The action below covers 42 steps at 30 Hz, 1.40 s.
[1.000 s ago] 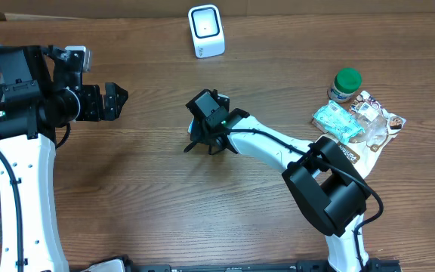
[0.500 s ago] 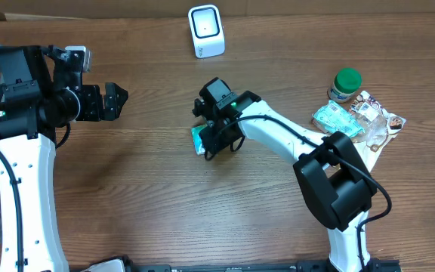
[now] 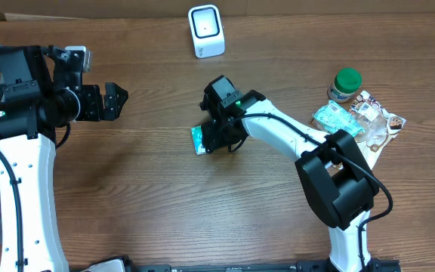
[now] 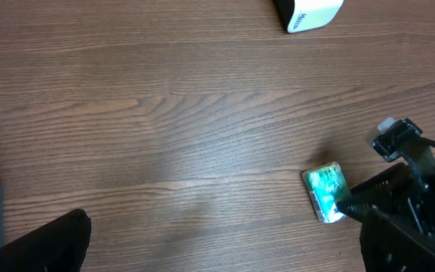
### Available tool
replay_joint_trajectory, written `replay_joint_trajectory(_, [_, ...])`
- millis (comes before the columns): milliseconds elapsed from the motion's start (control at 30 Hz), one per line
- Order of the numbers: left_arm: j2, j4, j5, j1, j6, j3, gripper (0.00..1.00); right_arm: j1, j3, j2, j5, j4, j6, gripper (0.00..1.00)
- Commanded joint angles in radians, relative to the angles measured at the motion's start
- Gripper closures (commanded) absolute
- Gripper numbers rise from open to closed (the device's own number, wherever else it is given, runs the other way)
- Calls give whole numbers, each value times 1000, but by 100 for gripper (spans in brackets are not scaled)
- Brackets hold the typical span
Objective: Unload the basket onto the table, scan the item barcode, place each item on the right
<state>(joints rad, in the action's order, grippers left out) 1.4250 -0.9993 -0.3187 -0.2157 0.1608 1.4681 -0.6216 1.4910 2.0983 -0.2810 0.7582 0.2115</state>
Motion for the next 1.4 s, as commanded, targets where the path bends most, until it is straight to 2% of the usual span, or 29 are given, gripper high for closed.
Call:
replay_joint_trajectory(0, [-5, 3, -11, 7, 16, 21, 0, 0, -60, -31, -13, -59, 29, 66])
replay_joint_trajectory(133, [-5, 3, -11, 7, 16, 21, 1, 1, -92, -29, -13, -100, 51, 76])
replay_joint_trajectory(200, [-5, 3, -11, 7, 16, 21, 0, 1, -93, -29, -13, -98, 51, 87])
replay_joint_trajectory(233, [-5, 3, -11, 6, 16, 21, 0, 1, -93, -29, -14, -96, 51, 96])
replay_joint_trajectory(567, [-5, 3, -11, 6, 16, 21, 0, 109, -81, -161, -394, -84, 50, 96])
replay_joint_trajectory(800, [-5, 3, -11, 6, 16, 21, 0, 251, -81, -238, -879, -84, -58, 96])
replay_joint_trajectory(933, [-5, 3, -11, 7, 16, 21, 0, 314, -81, -238, -1067, -72, -112, 96])
replay_joint_trajectory(1067, [-5, 3, -11, 7, 16, 21, 0, 347, -81, -238, -1145, -74, -126, 96])
replay_joint_trajectory(1167, [-5, 3, -11, 6, 16, 21, 0, 357, -81, -237, -1289, -85, -167, 96])
replay_joint_trajectory(1367, [-5, 3, -11, 6, 16, 21, 1, 359, -74, -243, -1289, -81, 22, 96])
